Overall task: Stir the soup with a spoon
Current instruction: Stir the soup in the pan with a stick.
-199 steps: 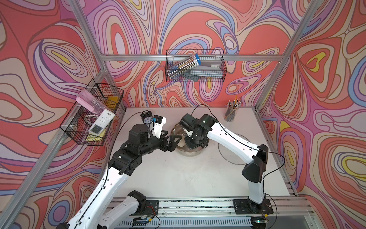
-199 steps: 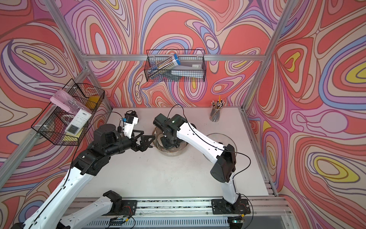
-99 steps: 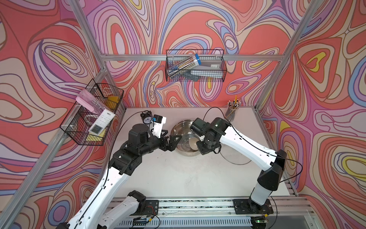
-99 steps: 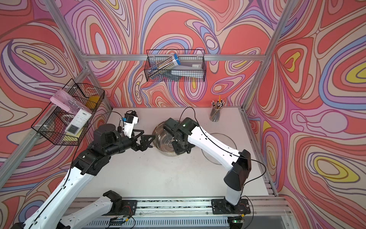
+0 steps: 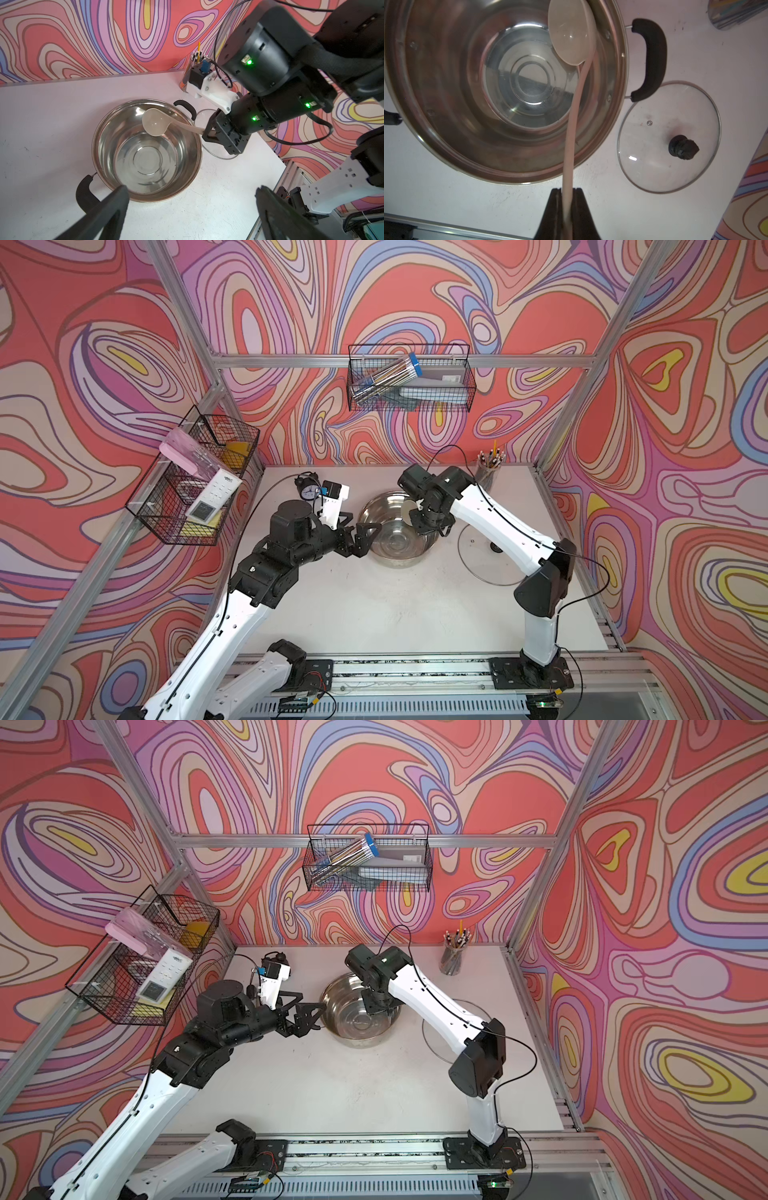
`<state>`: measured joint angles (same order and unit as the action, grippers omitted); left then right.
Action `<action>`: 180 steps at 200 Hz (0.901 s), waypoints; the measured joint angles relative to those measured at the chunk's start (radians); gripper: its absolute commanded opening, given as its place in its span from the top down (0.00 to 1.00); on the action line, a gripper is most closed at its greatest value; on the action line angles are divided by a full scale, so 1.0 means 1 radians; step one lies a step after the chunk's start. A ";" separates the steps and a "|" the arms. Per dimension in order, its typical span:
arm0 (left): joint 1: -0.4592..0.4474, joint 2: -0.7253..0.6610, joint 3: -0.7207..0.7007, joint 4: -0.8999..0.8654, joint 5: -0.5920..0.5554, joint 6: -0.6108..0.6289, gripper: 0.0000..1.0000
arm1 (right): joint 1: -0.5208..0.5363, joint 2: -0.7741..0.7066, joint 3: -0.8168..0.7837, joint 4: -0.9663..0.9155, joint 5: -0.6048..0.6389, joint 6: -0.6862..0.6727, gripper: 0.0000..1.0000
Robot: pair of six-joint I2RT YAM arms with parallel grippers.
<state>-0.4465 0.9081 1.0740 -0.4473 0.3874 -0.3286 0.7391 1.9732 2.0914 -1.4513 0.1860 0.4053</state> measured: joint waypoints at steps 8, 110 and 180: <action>0.000 0.000 -0.001 0.000 0.000 0.000 0.01 | 0.000 0.023 0.027 0.006 -0.014 -0.006 1.00; 0.000 -0.004 -0.013 0.006 0.000 0.000 0.01 | 0.129 0.048 0.016 0.038 -0.145 -0.041 1.00; 0.000 -0.020 -0.032 0.019 0.026 0.012 0.01 | 0.134 -0.150 -0.183 0.034 -0.139 0.009 1.00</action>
<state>-0.4465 0.8879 1.0420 -0.4278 0.4133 -0.3168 0.8730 1.8236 1.9083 -1.4170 0.0467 0.4145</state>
